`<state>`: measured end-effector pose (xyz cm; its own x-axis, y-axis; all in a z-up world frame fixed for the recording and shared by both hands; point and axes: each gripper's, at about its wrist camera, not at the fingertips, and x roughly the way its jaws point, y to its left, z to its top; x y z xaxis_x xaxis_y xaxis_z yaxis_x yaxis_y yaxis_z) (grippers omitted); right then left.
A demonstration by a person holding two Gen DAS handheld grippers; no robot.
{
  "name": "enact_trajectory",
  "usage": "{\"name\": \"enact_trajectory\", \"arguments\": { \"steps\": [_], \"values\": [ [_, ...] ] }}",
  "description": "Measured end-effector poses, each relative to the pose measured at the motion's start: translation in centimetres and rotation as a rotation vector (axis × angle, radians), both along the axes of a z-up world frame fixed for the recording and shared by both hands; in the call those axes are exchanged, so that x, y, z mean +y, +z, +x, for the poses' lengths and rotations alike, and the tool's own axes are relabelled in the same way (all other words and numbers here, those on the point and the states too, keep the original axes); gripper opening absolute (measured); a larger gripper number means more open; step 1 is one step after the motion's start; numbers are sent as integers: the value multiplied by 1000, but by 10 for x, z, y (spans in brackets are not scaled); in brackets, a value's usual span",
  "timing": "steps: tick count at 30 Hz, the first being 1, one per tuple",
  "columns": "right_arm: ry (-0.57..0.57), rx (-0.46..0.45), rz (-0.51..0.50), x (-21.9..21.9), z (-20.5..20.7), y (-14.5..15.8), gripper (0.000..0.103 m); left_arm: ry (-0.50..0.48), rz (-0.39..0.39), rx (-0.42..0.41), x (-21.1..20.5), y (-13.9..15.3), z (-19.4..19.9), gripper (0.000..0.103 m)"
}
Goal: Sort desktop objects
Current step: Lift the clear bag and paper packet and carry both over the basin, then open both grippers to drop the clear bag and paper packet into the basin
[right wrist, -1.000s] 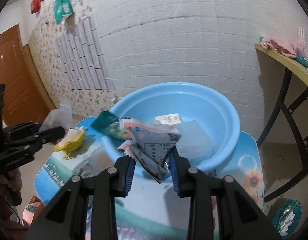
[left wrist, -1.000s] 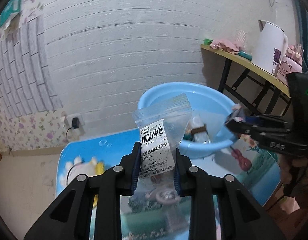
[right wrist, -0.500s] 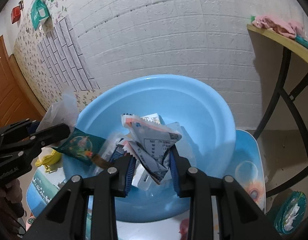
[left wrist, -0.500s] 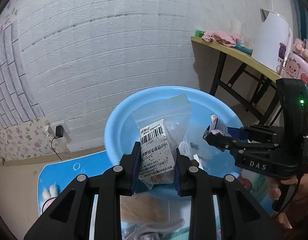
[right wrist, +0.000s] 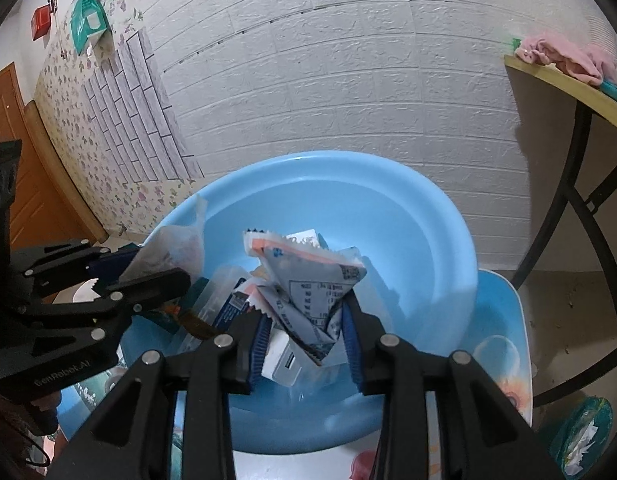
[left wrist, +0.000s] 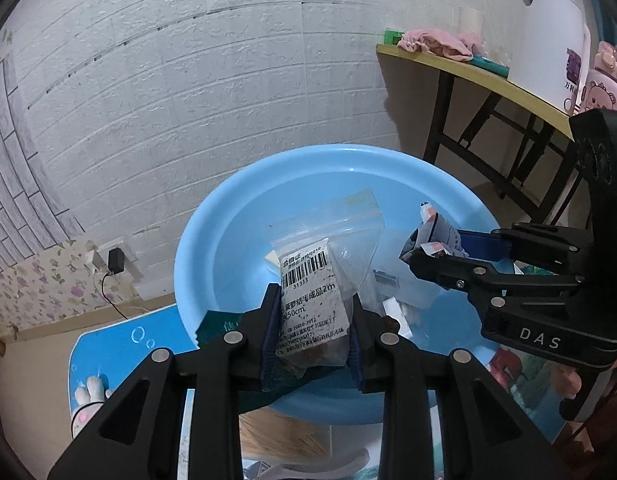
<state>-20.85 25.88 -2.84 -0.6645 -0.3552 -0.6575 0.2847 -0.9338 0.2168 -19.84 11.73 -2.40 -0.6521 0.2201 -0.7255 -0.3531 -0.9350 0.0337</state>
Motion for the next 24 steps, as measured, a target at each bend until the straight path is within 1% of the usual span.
{"name": "enact_trajectory", "arguments": {
  "steps": [1,2,3,5,8,10,12,13,14,15,19,21,24],
  "values": [
    [2,0,0,0,0,0,34,1,-2,-1,1,0,1,31],
    [5,-1,-1,0,1,0,34,1,-2,1,0,0,1,35],
    [5,-1,2,0,2,0,34,0,-3,3,0,1,2,42],
    [2,-2,8,0,4,1,34,-5,0,11,1,3,5,49],
    [1,-6,6,0,7,4,38,-2,-3,20,2,7,7,54],
    [-3,-5,11,0,10,5,41,4,-4,23,1,8,10,59],
    [-6,-4,8,1,14,6,42,14,2,25,-1,9,14,72],
    [-6,-1,5,1,16,7,42,18,4,27,-2,10,16,76],
    [-9,4,0,1,19,9,42,24,4,32,-3,10,19,82],
    [-10,7,-2,1,21,10,42,29,2,37,-3,11,21,87],
    [-13,26,-2,2,28,18,42,42,7,47,-8,16,31,90],
    [-15,33,-2,2,32,22,42,52,10,54,-11,19,35,96],
    [-27,21,18,-1,37,22,42,67,15,63,-17,21,43,101]
  ]
}}
